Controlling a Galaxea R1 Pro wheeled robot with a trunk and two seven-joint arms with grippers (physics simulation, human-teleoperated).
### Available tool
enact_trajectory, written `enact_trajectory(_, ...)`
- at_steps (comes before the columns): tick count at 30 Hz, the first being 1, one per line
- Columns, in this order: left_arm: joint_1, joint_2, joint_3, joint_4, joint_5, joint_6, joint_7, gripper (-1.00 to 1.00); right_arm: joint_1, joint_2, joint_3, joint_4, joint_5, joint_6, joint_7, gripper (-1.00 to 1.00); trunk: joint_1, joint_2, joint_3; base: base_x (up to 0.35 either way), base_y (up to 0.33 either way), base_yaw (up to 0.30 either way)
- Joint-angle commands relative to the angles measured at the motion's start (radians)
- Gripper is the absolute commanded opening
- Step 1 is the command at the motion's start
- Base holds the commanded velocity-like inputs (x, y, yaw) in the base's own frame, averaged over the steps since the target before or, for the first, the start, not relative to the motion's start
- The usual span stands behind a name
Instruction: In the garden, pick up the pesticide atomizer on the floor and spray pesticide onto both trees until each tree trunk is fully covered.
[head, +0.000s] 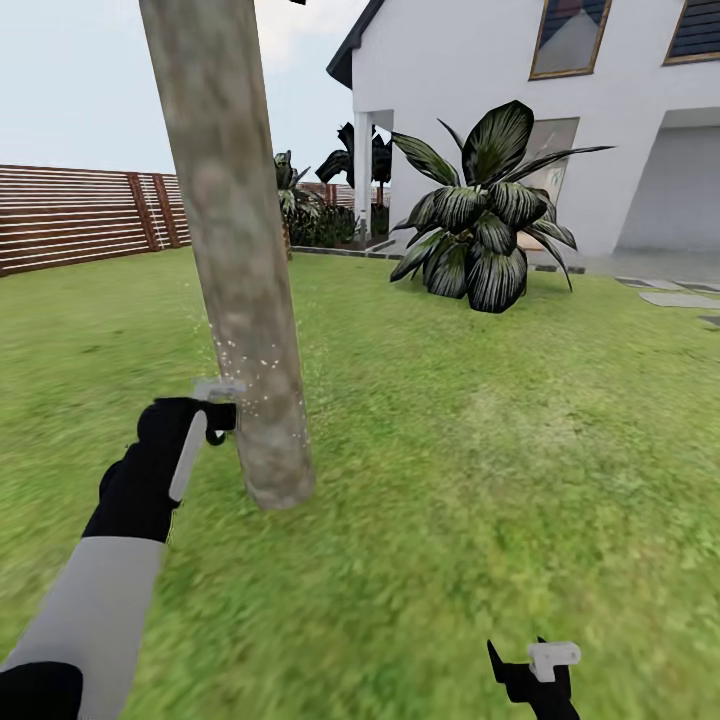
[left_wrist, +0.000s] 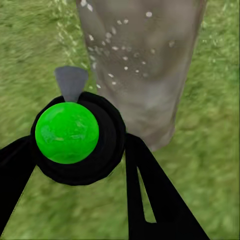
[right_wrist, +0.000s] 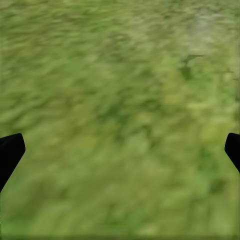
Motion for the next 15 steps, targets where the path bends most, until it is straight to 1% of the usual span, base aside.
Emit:
enact_trajectory(1,-0.001,0.007,0.012,-0.004,0.002,0.000,0.000,-1.00,0.000,0.000,0.000,0.000,0.000,0.000,0.000,1.00,0.000,0.000,0.000,0.000,0.000,0.000)
enact_trajectory(3,-0.001,0.010,0.031,-0.007,0.002,0.001,-0.001,-1.00,0.000,0.000,0.000,0.000,0.000,0.000,0.000,1.00,0.000,0.000,0.000,0.000,0.000,0.000)
enact_trajectory(5,0.008,-0.002,0.033,-0.051,-0.002,0.002,0.000,-1.00,0.000,0.000,0.000,0.000,0.000,0.000,0.000,1.00,0.000,0.000,0.000,0.000,0.000,0.000)
enact_trajectory(6,0.006,-0.007,0.027,-0.073,0.001,0.003,-0.001,-1.00,0.000,0.000,0.000,0.000,0.000,0.000,0.000,1.00,0.000,0.000,0.000,-0.008,0.000,0.000)
enact_trajectory(7,0.001,-0.014,0.001,-0.078,0.002,0.003,0.000,-1.00,0.000,0.000,0.000,0.000,0.000,0.000,0.000,1.00,0.000,0.000,0.000,-0.159,-0.094,0.000)
enact_trajectory(9,-0.002,-0.029,-0.024,-0.081,-0.002,0.007,0.000,-1.00,0.000,0.001,0.000,0.000,0.000,0.000,0.000,1.00,0.000,0.000,0.000,-0.207,-0.141,0.000)
enact_trajectory(15,-0.004,-0.036,-0.029,-0.081,-0.002,0.009,0.000,-1.00,0.000,0.000,0.000,0.000,0.000,0.000,0.000,1.00,0.000,0.000,0.000,-0.032,-0.026,0.000)
